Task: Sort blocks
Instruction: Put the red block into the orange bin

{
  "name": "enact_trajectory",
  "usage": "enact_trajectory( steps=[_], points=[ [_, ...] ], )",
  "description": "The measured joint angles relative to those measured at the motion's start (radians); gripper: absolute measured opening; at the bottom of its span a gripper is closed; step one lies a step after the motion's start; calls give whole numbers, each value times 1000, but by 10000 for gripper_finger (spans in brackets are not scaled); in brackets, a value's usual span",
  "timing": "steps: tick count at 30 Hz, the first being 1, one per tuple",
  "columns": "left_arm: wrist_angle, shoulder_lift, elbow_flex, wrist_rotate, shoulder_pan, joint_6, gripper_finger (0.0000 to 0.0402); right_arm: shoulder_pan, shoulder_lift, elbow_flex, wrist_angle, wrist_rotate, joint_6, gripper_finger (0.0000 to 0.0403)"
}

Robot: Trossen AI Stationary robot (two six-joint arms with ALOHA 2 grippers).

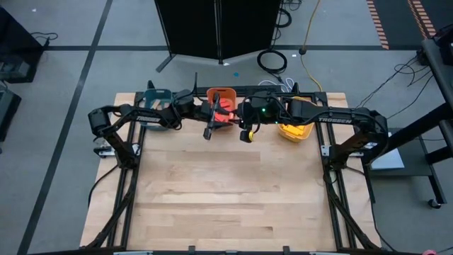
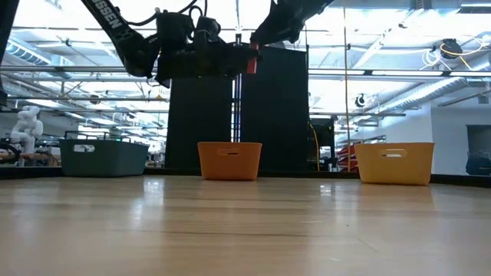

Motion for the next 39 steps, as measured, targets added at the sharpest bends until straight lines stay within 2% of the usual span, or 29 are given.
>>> enact_trajectory(
  steps=[8, 12, 15, 21, 24, 27, 31, 34, 39],
  points=[
    [0, 0, 0, -14, 1, 2, 108, -1, 0, 0, 2, 8, 41, 122],
    [3, 0, 1, -38, 2, 0, 103, -4, -6, 0, -2, 99, 95, 148],
    [6, 0, 2, -53, 4, -2, 101, -9, -20, -1, -9, 115, 75, 173],
    [-48, 0, 2, -223, 16, -6, 100, -29, -47, -1, -39, 144, 64, 215],
    [-189, -6, 29, -364, 37, -14, 100, -49, -59, 0, -115, 144, 70, 228],
    [-452, -10, 104, -542, 67, -96, 100, -67, -62, 0, -184, 161, 107, 232],
    [-816, -1, 214, -680, 93, -164, 99, -86, -61, 0, -260, 163, 147, 231],
    [-870, 20, 223, -751, 91, -184, 107, -89, -62, 0, -263, 160, 164, 228],
    [-840, 53, 232, -759, 89, -170, 145, -90, -61, -1, -261, 159, 185, 227]
  ],
)
